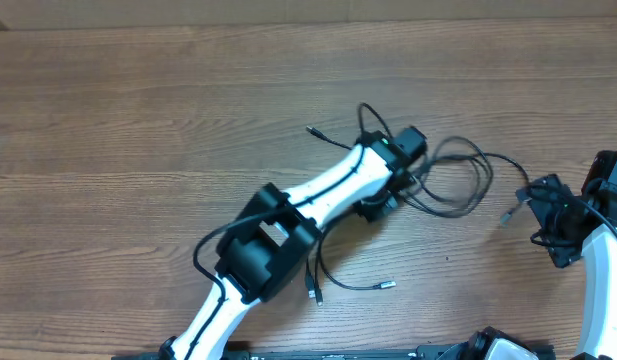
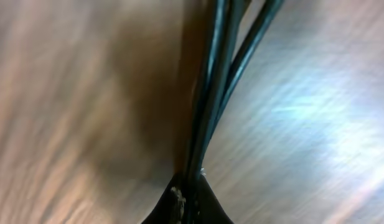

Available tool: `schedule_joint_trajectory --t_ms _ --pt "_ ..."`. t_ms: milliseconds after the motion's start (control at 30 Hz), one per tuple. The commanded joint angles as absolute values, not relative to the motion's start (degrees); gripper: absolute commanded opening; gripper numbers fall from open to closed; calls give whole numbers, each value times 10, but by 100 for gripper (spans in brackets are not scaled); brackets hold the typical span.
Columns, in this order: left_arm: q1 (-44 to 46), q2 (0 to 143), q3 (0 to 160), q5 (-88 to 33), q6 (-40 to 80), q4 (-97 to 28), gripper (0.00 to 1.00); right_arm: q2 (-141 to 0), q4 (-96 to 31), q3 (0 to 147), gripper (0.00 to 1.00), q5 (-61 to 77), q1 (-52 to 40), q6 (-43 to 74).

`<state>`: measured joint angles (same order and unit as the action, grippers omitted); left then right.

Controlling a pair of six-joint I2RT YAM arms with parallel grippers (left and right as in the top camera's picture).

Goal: Untangle cables
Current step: 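Lift the strand with the left gripper and grasp it with the right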

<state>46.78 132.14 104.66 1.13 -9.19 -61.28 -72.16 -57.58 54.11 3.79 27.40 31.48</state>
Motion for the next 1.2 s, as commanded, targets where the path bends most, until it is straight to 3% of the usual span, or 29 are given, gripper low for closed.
schedule_joint_trajectory --t_ms 0,233,533,733,900,1167 --pt "402 1252 1053 -36 -12 -624 4 -714 -550 556 100 174 271 213" --pt "371 1163 1053 -137 -33 -644 4 -719 -482 556 100 232 180 153" --pt "375 1145 1053 -136 -25 -702 4 -746 -373 557 100 161 67 125" --pt "375 1094 1053 -137 -17 -709 4 -768 -377 568 100 163 56 125" --pt "375 1039 1053 -152 -38 -705 4 -770 -364 568 100 263 56 126" --pt "375 1011 1053 -214 -63 -735 4 -776 -347 567 100 329 56 240"
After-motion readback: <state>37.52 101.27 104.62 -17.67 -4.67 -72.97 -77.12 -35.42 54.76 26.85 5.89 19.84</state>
